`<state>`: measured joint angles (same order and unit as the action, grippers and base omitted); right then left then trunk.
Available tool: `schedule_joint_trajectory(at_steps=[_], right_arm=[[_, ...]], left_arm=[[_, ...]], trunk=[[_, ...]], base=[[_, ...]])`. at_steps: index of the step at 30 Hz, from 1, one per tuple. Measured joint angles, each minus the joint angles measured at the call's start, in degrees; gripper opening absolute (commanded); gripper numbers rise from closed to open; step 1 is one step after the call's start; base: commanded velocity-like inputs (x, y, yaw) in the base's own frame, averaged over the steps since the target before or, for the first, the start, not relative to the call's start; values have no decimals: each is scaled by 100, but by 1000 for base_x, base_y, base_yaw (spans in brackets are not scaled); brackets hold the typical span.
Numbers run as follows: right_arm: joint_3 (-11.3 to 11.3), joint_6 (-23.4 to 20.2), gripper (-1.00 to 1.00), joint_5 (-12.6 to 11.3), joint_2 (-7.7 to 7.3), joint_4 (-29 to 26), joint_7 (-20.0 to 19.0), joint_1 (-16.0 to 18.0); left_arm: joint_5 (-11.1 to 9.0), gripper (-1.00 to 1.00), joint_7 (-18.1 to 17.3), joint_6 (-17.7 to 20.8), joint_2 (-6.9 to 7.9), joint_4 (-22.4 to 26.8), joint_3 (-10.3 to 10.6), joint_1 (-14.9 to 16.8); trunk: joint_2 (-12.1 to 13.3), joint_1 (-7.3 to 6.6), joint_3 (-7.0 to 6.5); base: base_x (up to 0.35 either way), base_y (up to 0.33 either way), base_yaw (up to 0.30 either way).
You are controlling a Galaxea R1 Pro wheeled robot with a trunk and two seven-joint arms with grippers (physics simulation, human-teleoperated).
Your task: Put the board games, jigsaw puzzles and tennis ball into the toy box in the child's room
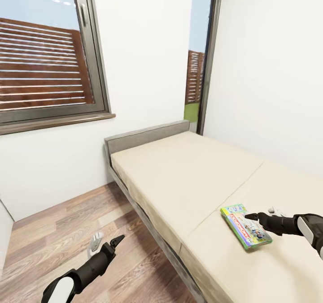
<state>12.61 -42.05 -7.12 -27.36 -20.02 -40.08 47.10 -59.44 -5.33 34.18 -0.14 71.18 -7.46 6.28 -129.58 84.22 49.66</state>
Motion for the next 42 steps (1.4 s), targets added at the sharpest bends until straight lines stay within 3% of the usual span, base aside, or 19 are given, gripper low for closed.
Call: schedule_joint_trajectory(at_steps=[26,42], right_arm=[[0,-12,100,11,0,0,-18,0],[0,-18,100,4,-5,-2,-20,-2]], left_arm=[[12,100,8,-7,5,-51,0,0],[20,100,8,-10,3,-73,0,1]], trunk=[[0,0,0],[0,0,0]], base=[[0,0,276],[0,0,70]])
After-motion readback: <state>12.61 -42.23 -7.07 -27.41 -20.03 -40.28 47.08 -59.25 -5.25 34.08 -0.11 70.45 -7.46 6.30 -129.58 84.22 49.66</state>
